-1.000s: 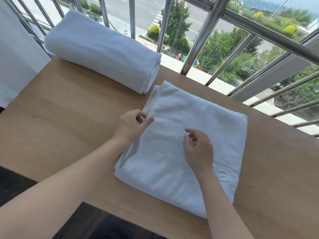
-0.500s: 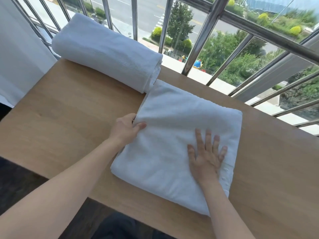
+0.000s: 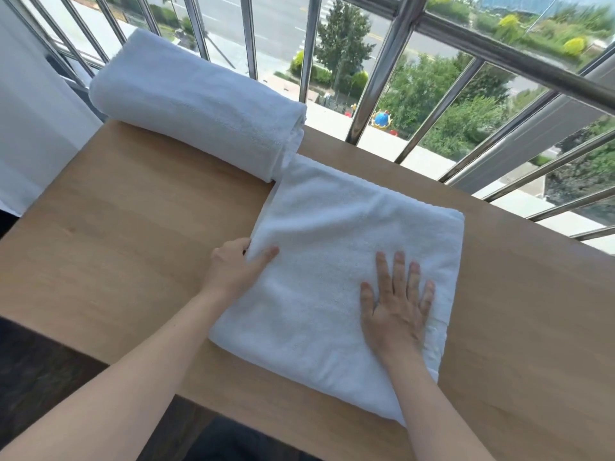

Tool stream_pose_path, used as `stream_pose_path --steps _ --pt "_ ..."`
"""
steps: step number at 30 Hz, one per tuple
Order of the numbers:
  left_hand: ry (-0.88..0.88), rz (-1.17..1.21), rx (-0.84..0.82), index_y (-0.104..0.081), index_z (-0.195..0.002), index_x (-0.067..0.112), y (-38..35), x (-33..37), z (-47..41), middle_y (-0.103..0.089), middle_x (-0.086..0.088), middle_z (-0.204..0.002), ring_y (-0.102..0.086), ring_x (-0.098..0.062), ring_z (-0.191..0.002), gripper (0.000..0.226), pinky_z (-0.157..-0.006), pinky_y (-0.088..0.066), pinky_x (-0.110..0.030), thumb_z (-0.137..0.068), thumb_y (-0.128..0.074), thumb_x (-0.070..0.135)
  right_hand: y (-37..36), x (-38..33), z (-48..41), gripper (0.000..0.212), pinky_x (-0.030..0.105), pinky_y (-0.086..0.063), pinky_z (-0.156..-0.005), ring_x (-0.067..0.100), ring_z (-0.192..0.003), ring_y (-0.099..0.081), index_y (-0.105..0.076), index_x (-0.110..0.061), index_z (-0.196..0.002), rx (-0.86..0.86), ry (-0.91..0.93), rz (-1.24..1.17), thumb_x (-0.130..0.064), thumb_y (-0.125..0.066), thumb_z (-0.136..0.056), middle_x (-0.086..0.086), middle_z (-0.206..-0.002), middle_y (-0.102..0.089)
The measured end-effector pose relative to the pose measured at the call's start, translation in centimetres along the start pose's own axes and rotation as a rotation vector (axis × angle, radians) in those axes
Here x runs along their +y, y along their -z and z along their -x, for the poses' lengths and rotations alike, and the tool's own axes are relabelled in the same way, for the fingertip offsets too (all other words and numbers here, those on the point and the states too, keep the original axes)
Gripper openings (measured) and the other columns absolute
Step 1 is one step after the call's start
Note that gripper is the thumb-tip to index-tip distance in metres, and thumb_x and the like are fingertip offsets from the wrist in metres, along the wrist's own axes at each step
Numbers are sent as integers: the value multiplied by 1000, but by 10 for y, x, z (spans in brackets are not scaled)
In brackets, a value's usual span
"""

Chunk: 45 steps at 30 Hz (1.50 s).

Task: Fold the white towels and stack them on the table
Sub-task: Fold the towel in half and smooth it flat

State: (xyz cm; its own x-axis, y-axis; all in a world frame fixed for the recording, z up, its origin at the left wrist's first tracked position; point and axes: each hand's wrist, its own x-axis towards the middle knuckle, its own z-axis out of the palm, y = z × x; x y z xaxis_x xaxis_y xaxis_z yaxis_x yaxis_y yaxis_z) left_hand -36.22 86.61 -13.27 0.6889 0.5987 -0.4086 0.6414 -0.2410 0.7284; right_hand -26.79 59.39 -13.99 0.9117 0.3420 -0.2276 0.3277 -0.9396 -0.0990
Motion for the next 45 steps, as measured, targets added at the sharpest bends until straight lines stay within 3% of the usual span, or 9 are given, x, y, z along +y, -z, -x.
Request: stream_pose_path --steps 4,12,23,29,34,37,40,43,45 --pt "-7 26 7 -30 -58 21 0 34 -34 -30 15 -46 -30 -6 -39 64 -40 -21 -18 -82 -67 68 0 0 1 64 51 9 -123 16 -153 19 11 -41 -157 37 14 4 -61 -5 -98 -8 -168 13" --pt "-77 67 220 -44 -64 21 -14 23 -39 -44 11 -54 -43 -6 -49 46 -46 -31 -18 -90 -71 47 -4 1 1 62 50 3 -124 18 -155 4 0 -42 -159 88 51 -22 -57 -15 -100 -9 -169 1" --pt "13 -137 63 -47 -65 23 11 15 -22 -50 9 -61 -49 -11 -59 61 -52 -30 -30 -87 -44 79 -4 0 -1 63 51 7 -123 19 -155 9 4 -42 -158 59 11 2 -57 -14 -100 -9 -169 7" --pt "65 -185 -192 -67 -87 41 32 -31 28 -72 24 -80 -67 5 -68 47 -58 -51 -26 -67 -66 84 -7 1 -2 63 51 6 -123 19 -155 8 4 -43 -158 69 5 0 -59 -10 -100 -9 -169 4" --pt "36 118 -101 -70 -75 25 17 -35 28 -75 4 -77 -72 -14 -67 31 -52 -53 -23 -74 -84 53 -10 7 -2 61 48 10 -123 17 -155 8 7 -47 -157 72 -9 -17 -63 -4 -98 -11 -169 4" --pt "-19 92 -59 -69 -75 21 9 -20 19 -72 4 -74 -70 -13 -66 37 -51 -50 -23 -73 -84 54 -7 18 -1 60 44 14 -122 15 -154 11 9 -49 -155 56 -70 -29 -62 -5 -98 -13 -168 9" --pt "-129 -45 92 -67 -93 28 -3 -6 27 -69 14 -85 -64 -4 -81 32 -72 -53 -26 -78 -80 53 -4 25 5 59 44 16 -121 15 -152 19 12 -48 -155 23 -198 -51 -59 -7 -101 -14 -166 18" --pt "-313 -257 317 -59 -119 27 -35 -11 76 -53 6 -133 -44 -21 -127 44 -105 -30 -38 -87 -69 55 -3 22 17 59 45 17 -121 17 -152 22 14 -47 -155 -3 -335 -80 -59 -7 -101 -13 -165 23" --pt "-428 -356 225 -53 -131 31 -66 -18 113 -37 5 -153 -26 -22 -144 45 -114 -19 -44 -93 -53 56 -1 19 21 60 46 18 -121 18 -152 22 14 -46 -155 -15 -401 -108 -59 -6 -101 -11 -165 23"
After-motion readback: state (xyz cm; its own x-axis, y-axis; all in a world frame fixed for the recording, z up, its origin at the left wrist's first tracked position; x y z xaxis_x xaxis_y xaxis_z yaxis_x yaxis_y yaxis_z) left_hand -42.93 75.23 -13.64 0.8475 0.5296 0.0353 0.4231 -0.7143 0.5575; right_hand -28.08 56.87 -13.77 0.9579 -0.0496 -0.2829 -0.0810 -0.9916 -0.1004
